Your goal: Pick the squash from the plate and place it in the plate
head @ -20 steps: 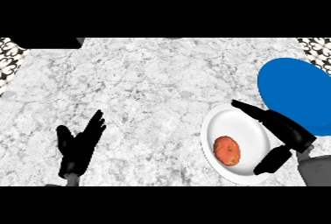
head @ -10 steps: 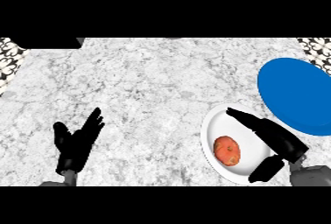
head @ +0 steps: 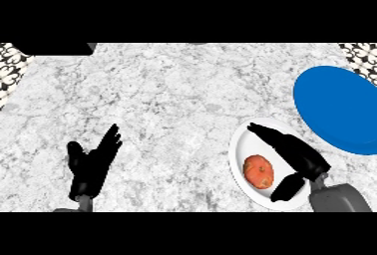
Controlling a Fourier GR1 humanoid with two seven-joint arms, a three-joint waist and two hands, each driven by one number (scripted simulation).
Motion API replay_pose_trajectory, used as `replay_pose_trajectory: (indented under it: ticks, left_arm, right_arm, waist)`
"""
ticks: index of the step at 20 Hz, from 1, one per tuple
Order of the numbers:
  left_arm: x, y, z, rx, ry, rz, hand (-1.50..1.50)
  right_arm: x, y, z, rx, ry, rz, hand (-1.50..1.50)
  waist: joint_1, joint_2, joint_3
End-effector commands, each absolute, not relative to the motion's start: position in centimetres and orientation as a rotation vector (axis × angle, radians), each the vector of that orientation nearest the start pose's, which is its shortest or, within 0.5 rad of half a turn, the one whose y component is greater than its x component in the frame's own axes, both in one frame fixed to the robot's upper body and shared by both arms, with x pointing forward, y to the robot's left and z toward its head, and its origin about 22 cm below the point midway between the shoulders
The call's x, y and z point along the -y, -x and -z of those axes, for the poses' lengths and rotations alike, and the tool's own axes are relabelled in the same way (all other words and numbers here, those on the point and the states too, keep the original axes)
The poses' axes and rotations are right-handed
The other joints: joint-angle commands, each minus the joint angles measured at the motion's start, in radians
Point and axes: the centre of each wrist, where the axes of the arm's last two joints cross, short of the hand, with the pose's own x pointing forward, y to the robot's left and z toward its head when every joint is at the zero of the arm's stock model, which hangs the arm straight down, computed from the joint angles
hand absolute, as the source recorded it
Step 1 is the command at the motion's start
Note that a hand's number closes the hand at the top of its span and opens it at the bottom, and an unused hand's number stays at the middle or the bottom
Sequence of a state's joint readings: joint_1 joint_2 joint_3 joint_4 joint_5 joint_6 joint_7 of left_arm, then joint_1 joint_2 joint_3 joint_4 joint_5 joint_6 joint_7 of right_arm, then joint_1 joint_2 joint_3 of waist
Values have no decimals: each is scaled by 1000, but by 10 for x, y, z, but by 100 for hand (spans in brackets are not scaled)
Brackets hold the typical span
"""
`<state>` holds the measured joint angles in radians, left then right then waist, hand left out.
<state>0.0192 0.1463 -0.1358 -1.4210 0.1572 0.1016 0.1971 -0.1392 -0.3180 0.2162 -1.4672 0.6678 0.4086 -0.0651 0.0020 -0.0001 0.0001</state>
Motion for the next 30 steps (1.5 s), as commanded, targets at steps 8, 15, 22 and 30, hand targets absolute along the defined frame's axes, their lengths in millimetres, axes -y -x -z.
replay_pose_trajectory:
  ticks: [8,15,22,30]
  left_arm:
    - [-239,-238,41,1197,8,25,0]
    - [-244,-232,41,1183,-10,4,0]
    - [-243,-225,31,1175,0,-13,0]
    - [-241,-231,32,1191,-2,6,0]
  right_arm:
    - [229,-271,25,1223,248,-1457,150]
    - [242,-274,20,1315,333,-1464,150]
    - [225,-270,3,1642,371,-1218,150]
    - [261,-337,-49,1239,1148,-375,150]
  waist:
    - [1,1,0]
    - [0,0,0]
    - [-7,-3,0]
    - [8,20,-10]
